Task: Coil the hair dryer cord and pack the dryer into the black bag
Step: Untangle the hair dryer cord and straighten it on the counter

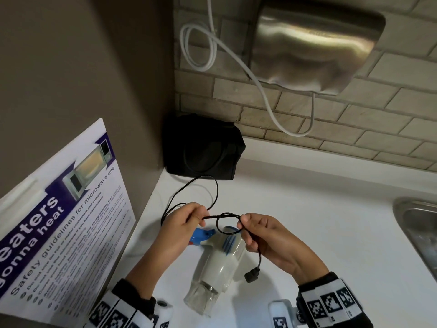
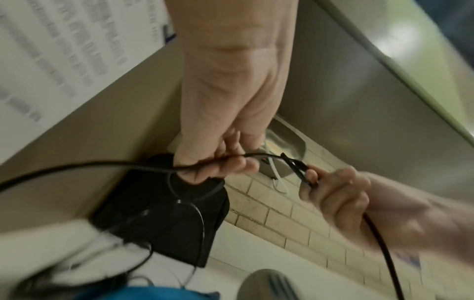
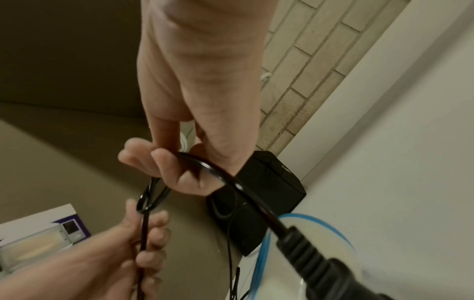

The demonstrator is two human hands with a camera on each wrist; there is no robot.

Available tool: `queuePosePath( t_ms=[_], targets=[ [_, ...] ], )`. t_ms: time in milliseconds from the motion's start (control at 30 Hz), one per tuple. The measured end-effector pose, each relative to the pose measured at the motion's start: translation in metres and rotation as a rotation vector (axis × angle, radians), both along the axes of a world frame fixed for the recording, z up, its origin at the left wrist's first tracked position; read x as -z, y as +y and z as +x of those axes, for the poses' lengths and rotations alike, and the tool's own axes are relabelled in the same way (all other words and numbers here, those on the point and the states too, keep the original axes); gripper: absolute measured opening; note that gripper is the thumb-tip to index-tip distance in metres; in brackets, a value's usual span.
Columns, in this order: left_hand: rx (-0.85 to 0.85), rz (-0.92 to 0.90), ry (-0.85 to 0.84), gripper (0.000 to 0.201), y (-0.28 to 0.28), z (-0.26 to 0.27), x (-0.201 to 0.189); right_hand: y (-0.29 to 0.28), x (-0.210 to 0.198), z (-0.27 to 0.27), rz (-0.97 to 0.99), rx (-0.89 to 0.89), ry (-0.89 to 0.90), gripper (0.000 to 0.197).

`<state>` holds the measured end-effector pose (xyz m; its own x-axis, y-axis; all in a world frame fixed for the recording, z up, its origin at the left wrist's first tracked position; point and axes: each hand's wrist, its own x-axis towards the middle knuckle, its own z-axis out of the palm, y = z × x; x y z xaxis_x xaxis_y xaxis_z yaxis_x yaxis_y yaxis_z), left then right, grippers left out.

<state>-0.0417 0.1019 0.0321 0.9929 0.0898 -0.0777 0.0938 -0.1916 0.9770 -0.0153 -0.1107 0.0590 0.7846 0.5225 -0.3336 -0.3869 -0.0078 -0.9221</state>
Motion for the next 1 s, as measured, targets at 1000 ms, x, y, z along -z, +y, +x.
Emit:
queuePosePath(
  t_ms=[1000],
  targets=[
    [0.048,0.184,-0.05,0.014,-0.013,-0.002,-0.01,0.0,-0.005,-0.007,-0.119,-0.061,0.013,0.03]
  ],
)
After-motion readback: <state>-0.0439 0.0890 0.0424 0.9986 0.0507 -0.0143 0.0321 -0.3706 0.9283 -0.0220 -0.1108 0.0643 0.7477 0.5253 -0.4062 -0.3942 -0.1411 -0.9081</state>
